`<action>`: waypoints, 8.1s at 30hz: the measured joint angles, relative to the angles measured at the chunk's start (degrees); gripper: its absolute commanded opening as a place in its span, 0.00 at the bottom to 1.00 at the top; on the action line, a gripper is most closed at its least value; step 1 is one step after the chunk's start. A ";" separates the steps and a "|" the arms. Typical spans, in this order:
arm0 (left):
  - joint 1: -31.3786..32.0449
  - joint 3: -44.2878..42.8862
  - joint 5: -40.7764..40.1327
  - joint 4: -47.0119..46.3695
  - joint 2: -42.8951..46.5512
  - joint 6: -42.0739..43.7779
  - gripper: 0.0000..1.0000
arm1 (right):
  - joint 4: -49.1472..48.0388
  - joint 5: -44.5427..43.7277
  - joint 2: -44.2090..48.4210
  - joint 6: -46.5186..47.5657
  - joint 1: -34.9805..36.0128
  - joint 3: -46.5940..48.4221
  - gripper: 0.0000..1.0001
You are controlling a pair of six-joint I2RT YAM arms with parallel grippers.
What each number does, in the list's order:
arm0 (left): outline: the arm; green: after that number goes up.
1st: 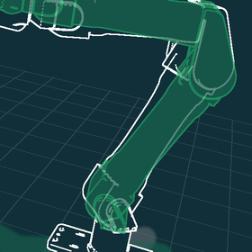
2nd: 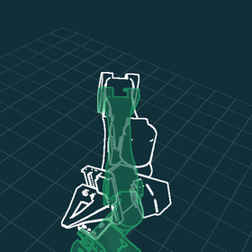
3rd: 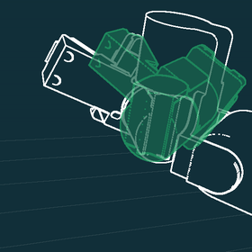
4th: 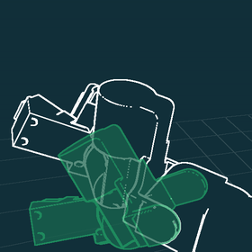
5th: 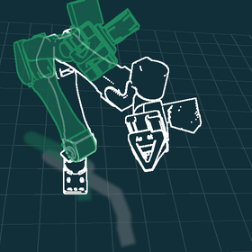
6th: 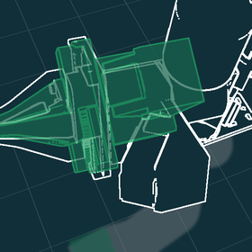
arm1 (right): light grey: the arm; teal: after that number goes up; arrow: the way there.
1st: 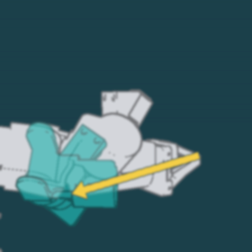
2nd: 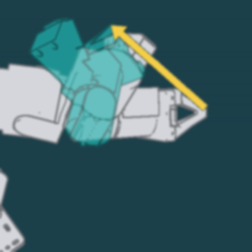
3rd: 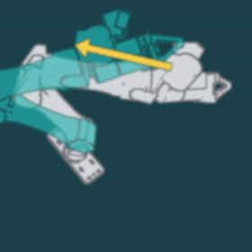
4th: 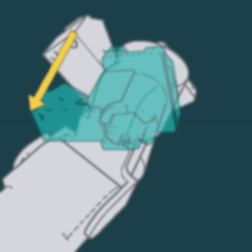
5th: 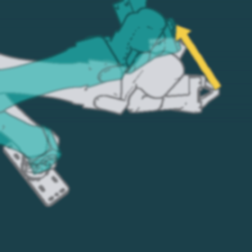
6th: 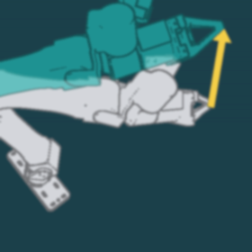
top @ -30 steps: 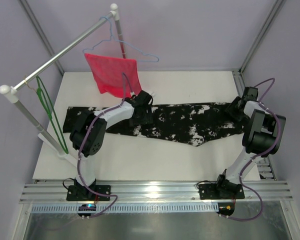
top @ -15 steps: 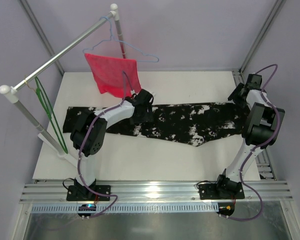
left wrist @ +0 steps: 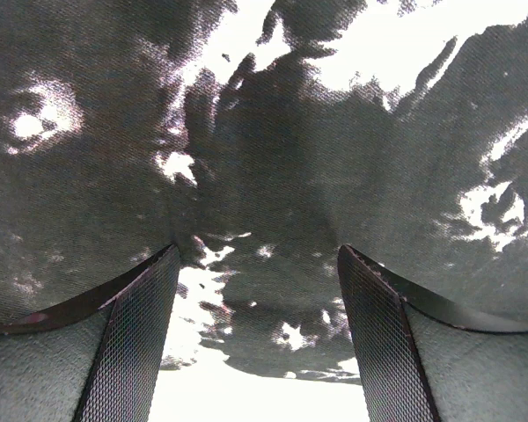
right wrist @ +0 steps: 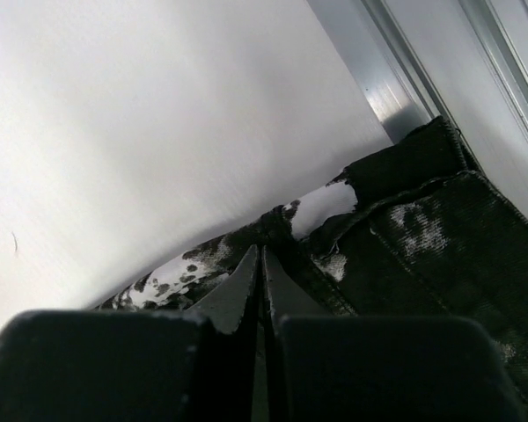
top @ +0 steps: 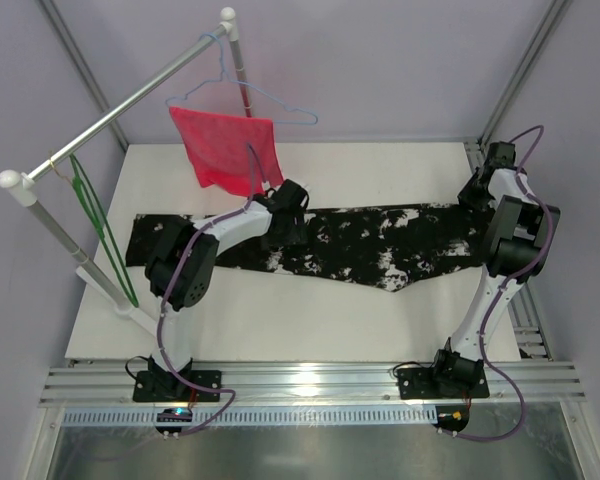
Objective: Place the trousers on the hanger
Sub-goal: Fold the trousers
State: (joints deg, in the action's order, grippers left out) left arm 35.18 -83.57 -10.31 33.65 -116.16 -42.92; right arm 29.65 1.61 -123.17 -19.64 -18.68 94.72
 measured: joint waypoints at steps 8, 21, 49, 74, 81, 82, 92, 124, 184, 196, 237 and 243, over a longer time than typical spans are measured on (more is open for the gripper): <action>0.22 -1.42 -1.29 1.11 -1.11 -1.05 0.73 | 10.38 -4.00 -0.35 -2.67 0.59 8.13 0.39; 0.22 -1.44 -1.64 1.14 -1.14 -1.81 0.73 | 27.06 -9.97 -9.38 -12.28 0.59 22.38 0.40; 0.37 -1.49 -2.21 1.14 -1.38 -2.01 0.73 | 24.22 -11.28 -8.66 -14.25 0.96 18.23 0.04; 0.44 -2.43 -4.11 0.72 -2.29 -2.91 0.75 | 3.34 2.16 -9.11 -13.25 0.44 14.36 0.61; 0.13 -2.75 -2.64 0.94 -2.19 -2.38 0.75 | 6.19 0.92 4.04 -8.85 -0.04 2.62 0.71; 0.09 -2.80 -2.54 1.01 -2.19 -2.08 0.75 | 6.12 0.26 7.13 -8.57 -0.20 0.42 0.72; -0.07 -3.41 -1.57 1.81 -2.40 -0.28 0.76 | -7.08 3.72 26.67 -10.93 -13.92 -25.35 0.71; -0.74 -6.32 -2.47 6.36 -4.00 -0.11 0.76 | -18.01 11.30 24.11 -14.53 -18.62 -36.85 0.04; -7.80 14.05 -0.50 0.39 14.88 -3.45 0.80 | -18.53 19.41 24.02 -15.23 25.42 -41.33 0.62; -19.80 18.34 -7.04 0.96 14.99 -13.22 0.78 | -22.18 19.12 25.07 -14.91 24.59 -43.36 0.61; -33.70 19.78 -15.02 2.25 14.12 -30.23 0.66 | -19.10 22.67 28.41 -7.43 20.04 -46.01 0.60; -33.81 18.10 -16.57 3.67 12.57 -30.34 0.61 | -19.17 22.97 28.41 -7.37 19.96 -46.10 0.60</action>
State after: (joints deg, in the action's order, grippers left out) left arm 1.37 -65.47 -26.87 37.32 -103.59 -73.25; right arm 10.48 24.58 -94.76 -27.00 1.28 48.62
